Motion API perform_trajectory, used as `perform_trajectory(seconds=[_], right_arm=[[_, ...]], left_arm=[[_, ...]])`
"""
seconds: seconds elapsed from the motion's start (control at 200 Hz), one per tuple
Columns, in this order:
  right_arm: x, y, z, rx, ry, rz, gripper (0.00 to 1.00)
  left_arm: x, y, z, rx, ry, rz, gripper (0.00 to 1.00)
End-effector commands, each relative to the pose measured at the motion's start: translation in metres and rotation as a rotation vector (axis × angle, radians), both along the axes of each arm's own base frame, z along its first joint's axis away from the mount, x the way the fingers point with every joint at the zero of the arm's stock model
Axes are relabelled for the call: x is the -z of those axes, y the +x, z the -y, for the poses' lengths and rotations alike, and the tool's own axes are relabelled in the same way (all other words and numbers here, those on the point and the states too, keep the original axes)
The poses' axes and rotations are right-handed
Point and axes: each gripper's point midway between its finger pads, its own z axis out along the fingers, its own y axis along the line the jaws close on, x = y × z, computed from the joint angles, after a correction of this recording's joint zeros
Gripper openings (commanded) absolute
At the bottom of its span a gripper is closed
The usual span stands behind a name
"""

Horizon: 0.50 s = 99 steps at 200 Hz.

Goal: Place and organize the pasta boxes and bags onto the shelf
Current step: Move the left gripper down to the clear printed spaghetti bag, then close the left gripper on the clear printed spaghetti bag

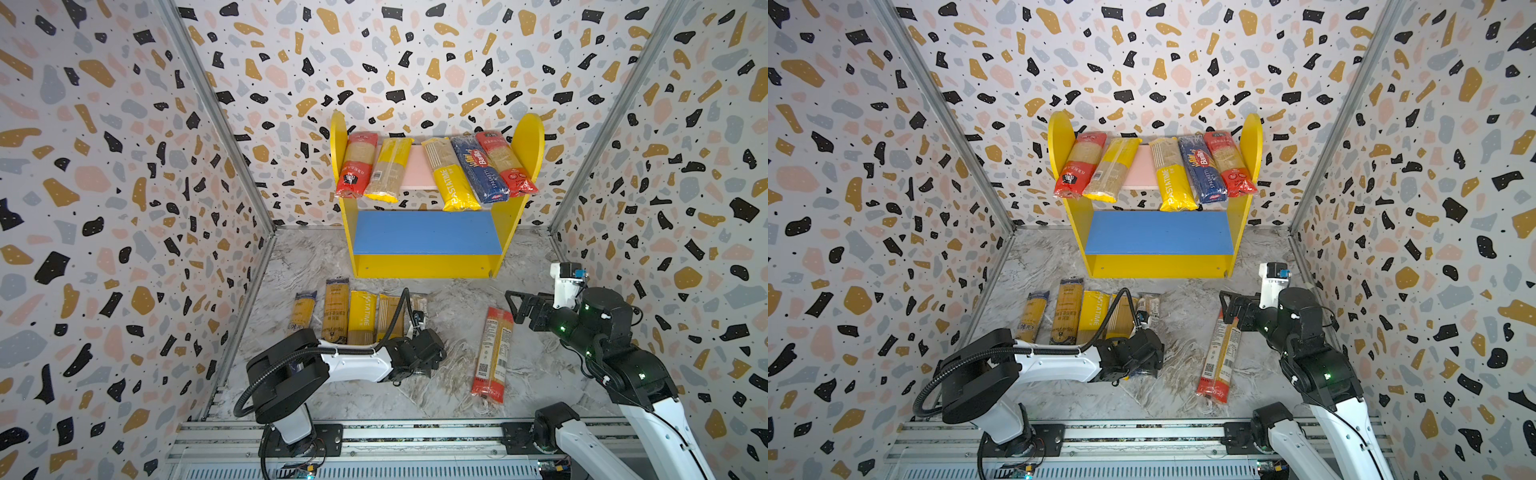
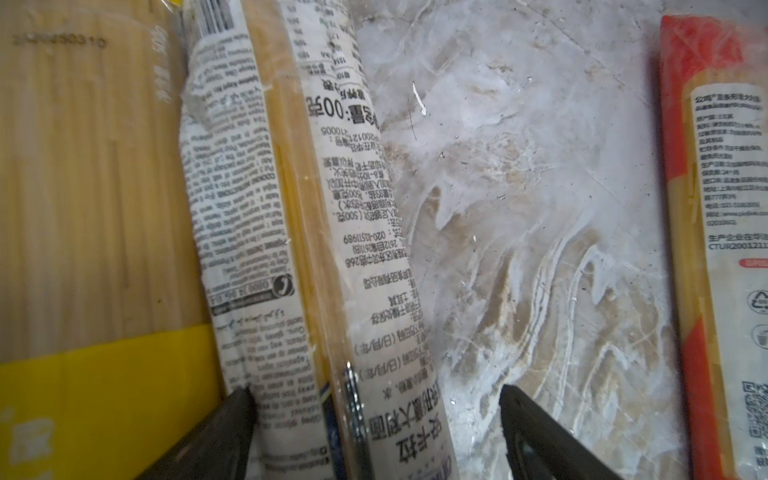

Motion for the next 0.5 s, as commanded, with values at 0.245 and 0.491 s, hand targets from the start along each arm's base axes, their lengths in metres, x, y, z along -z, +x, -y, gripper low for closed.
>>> perform_trajectory(seconds=[0.245, 0.491], right_arm=[[-0.002, 0.000, 0.000, -0.008, -0.011, 0.021, 0.99], [-0.002, 0.002, -0.005, -0.031, 0.000, 0.025, 0.99]], left_arm=[[0.019, -0.018, -0.025, -0.057, 0.083, -0.034, 0.91], [0.025, -0.018, -0.024, -0.054, 0.083, -0.039, 0.91]])
